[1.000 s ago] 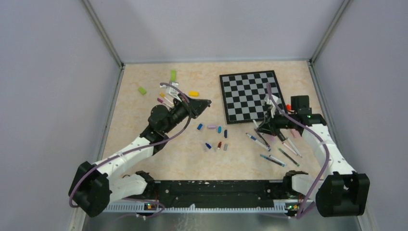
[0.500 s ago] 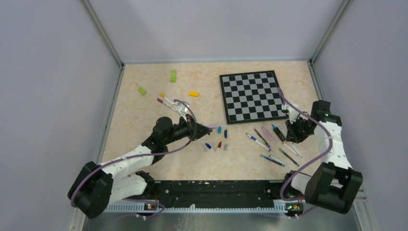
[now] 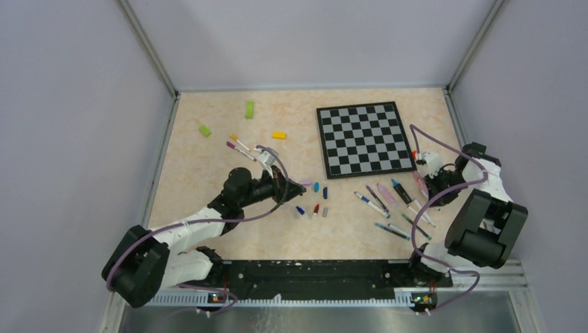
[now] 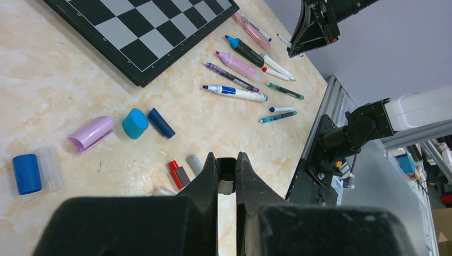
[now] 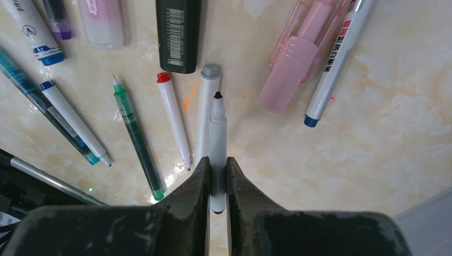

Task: Open the pen caps
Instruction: Place the pen at the center of the board, then place the pen cap at the center of the board, then pick up the pen from the center of the board.

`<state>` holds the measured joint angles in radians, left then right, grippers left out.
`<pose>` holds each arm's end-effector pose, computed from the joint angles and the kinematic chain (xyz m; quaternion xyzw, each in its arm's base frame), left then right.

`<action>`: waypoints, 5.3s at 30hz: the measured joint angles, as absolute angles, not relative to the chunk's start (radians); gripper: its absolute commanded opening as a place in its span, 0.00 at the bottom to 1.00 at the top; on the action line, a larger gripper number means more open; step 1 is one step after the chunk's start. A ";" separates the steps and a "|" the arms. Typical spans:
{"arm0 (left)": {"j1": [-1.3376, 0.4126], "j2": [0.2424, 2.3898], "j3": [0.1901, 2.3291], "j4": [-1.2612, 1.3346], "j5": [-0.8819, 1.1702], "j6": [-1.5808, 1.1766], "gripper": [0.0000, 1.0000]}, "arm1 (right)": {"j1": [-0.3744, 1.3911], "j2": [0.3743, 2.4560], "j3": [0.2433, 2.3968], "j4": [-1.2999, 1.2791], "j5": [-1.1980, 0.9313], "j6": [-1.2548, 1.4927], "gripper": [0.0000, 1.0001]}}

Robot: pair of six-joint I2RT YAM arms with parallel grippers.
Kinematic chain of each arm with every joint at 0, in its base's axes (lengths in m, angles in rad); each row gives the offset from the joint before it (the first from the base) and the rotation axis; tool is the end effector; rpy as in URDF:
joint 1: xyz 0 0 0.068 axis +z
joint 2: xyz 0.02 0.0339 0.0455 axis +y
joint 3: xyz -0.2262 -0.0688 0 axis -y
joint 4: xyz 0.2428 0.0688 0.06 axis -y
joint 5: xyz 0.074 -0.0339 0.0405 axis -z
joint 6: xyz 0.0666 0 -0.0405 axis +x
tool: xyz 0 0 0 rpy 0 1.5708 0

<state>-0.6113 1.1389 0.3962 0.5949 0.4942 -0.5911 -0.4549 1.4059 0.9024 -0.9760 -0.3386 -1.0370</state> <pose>0.2078 -0.1842 0.1794 0.1671 0.7327 -0.5109 0.4173 0.2226 -0.0842 0.1358 -0.2899 0.9411 0.0931 0.1473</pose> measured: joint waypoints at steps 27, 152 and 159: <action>-0.610 1.212 0.397 0.598 0.509 -0.506 0.00 | -0.455 1.592 0.933 -0.949 -0.286 -1.021 0.28; -0.119 1.968 1.417 -0.558 -0.118 -0.808 0.41 | -0.369 1.077 0.695 -0.538 -1.124 -0.495 0.44; -0.103 1.978 1.448 -0.548 -0.071 -0.817 0.36 | -0.369 1.077 0.695 -0.539 -1.122 -0.497 0.44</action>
<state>-0.1032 1.9781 1.4475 -0.5484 -0.0711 -0.8173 -0.3695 1.0771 0.6949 -0.5388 -1.1225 -0.4969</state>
